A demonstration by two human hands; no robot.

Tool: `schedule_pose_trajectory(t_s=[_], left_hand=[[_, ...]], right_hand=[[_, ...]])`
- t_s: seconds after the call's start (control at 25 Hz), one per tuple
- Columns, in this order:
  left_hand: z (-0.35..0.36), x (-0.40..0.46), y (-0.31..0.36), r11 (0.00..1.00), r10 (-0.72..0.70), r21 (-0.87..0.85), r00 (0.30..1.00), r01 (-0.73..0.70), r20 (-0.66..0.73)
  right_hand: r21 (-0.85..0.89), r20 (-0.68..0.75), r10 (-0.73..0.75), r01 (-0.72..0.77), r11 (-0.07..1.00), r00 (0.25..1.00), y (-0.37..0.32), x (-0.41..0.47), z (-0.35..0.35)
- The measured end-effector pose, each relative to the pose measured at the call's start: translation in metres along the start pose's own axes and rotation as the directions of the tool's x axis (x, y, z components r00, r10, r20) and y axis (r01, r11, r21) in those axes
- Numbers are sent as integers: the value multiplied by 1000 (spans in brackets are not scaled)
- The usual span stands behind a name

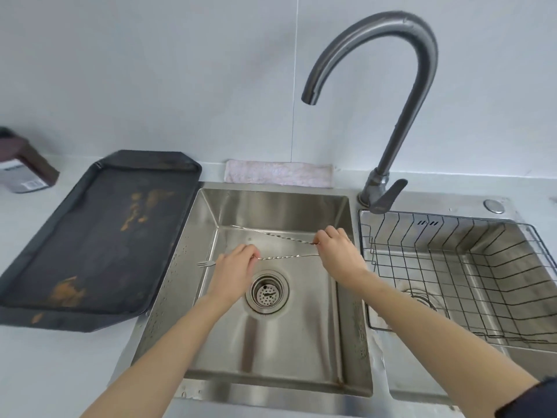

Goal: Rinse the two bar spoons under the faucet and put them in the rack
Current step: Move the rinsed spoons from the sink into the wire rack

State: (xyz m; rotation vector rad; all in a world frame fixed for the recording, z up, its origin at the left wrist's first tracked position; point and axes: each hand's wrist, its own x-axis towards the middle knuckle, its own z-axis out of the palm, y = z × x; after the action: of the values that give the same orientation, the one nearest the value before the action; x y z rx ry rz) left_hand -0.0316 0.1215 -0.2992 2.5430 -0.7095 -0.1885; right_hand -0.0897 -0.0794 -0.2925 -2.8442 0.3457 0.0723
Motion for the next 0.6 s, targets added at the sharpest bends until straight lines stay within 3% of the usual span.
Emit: schedule_pose_trajectory(t_s=[0.4,0.6], left_hand=[[-11,-8,42,997,65,-29,997,-66,-33],[1,-13,49,997,13,-80,1000,-14,-17]], right_hand=[[84,-150,80,-68,994,985,45,-39,-49],[75,-181,179,-168,983,967,88,-61,-61]])
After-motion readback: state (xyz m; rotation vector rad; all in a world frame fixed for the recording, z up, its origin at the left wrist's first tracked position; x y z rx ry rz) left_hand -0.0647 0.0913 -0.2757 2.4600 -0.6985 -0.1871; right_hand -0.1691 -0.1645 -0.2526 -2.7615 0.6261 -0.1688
